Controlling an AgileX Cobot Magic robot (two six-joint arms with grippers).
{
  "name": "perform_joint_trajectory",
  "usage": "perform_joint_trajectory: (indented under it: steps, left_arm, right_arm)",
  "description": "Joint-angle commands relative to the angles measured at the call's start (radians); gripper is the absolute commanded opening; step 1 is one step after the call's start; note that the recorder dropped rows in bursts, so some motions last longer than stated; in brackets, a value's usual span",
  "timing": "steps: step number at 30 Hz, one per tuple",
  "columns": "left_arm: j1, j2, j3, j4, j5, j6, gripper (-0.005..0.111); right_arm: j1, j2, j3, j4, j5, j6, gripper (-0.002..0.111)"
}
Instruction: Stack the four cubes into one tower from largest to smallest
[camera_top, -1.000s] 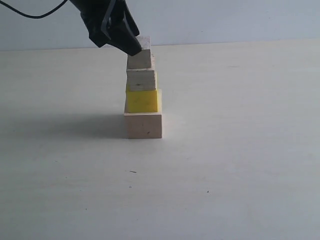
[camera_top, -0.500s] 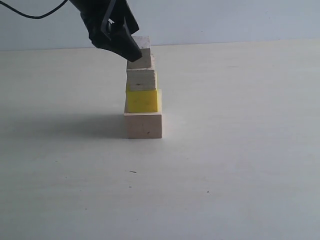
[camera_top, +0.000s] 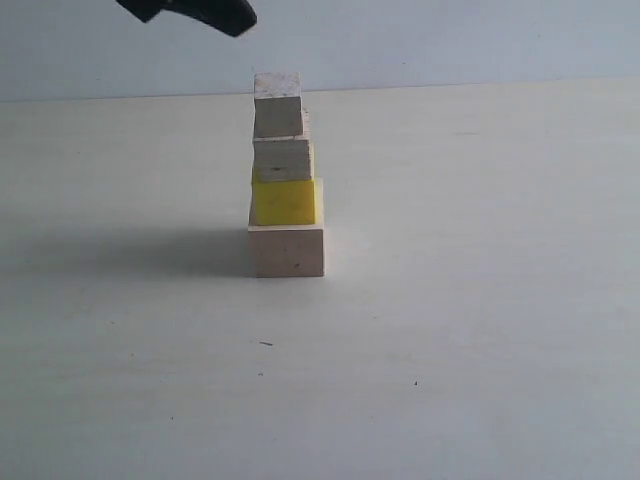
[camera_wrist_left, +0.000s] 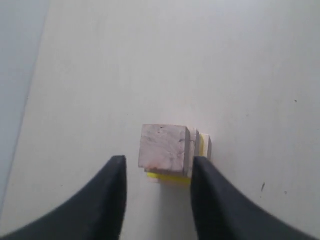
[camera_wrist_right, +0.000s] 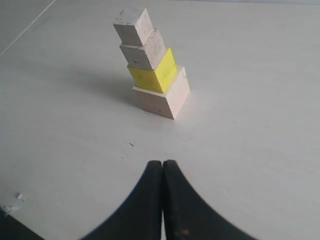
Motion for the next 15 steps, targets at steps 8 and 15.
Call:
perform_joint_trajectory:
  steps: [8, 15]
  left_arm:
    - [0.004, -0.237, 0.006, 0.157, -0.010, -0.245, 0.000]
    - [0.004, -0.381, 0.021, 0.183, -0.044, -0.422, 0.000]
  right_arm:
    - [0.004, -0.006, 0.005, -0.197, -0.059, -0.009, 0.000]
    - [0.004, -0.019, -0.025, -0.643, -0.386, -0.009, 0.000]
